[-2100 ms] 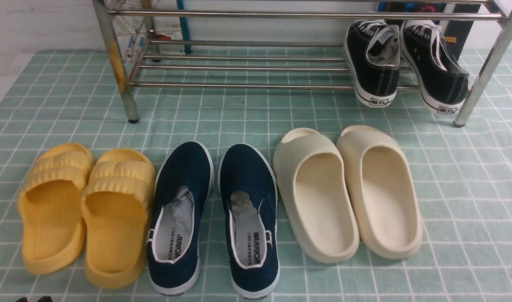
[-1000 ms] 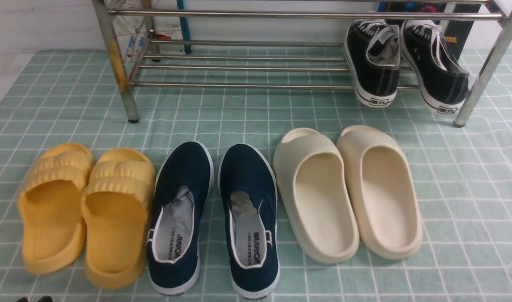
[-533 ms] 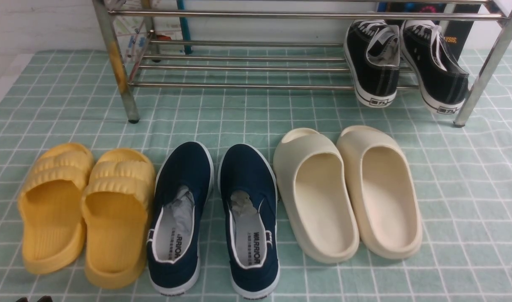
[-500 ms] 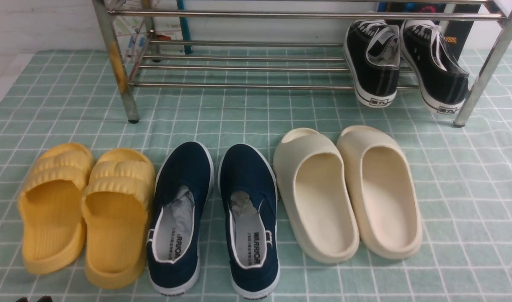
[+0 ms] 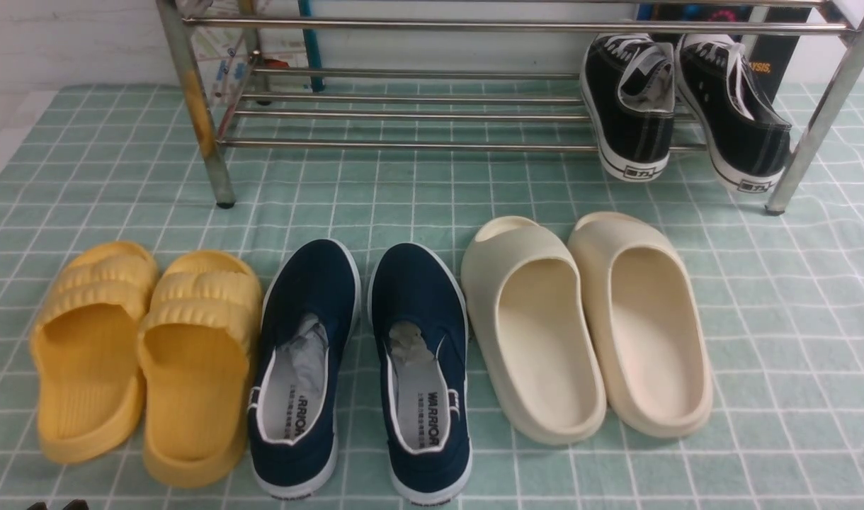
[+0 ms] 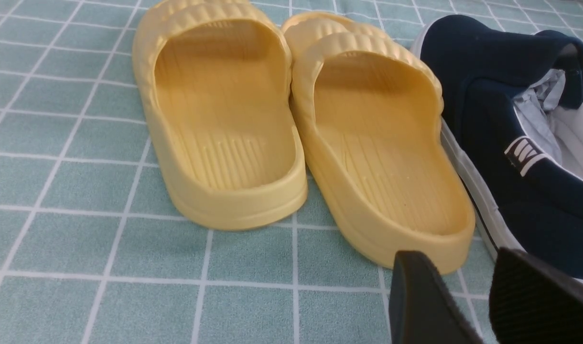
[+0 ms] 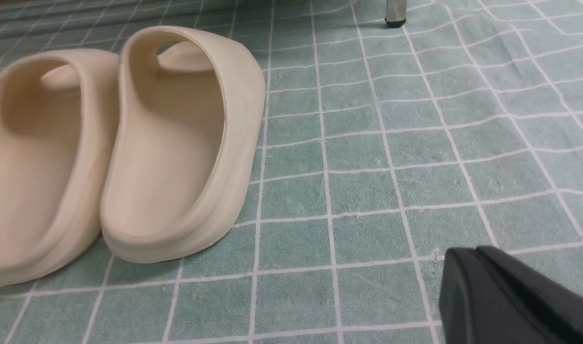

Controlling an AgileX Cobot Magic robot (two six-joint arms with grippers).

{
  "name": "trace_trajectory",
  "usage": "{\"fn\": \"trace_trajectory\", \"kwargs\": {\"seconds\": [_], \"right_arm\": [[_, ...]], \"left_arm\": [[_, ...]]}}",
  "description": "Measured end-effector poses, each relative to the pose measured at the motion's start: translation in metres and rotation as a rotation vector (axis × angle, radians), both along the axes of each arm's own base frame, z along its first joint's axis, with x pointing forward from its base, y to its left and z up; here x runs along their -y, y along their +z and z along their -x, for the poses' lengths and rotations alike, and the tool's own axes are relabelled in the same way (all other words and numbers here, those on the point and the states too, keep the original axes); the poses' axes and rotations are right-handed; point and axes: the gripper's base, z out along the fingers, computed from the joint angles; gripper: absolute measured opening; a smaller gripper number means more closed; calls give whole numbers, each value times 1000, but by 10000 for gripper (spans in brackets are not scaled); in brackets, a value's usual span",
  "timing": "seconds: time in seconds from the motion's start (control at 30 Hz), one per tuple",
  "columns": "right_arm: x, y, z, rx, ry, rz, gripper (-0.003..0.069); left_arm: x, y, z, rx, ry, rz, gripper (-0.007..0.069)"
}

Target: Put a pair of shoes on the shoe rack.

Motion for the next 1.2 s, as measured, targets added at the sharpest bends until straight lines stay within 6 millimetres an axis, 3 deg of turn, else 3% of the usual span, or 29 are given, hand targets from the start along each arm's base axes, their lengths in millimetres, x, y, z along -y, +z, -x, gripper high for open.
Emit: {"fn": "trace_trajectory", "kwargs": {"seconds": [1.2], "right_arm": [[0, 0, 0, 0, 0, 0, 64]], "left_arm": [[0, 0, 0, 0, 0, 0, 238]]}}
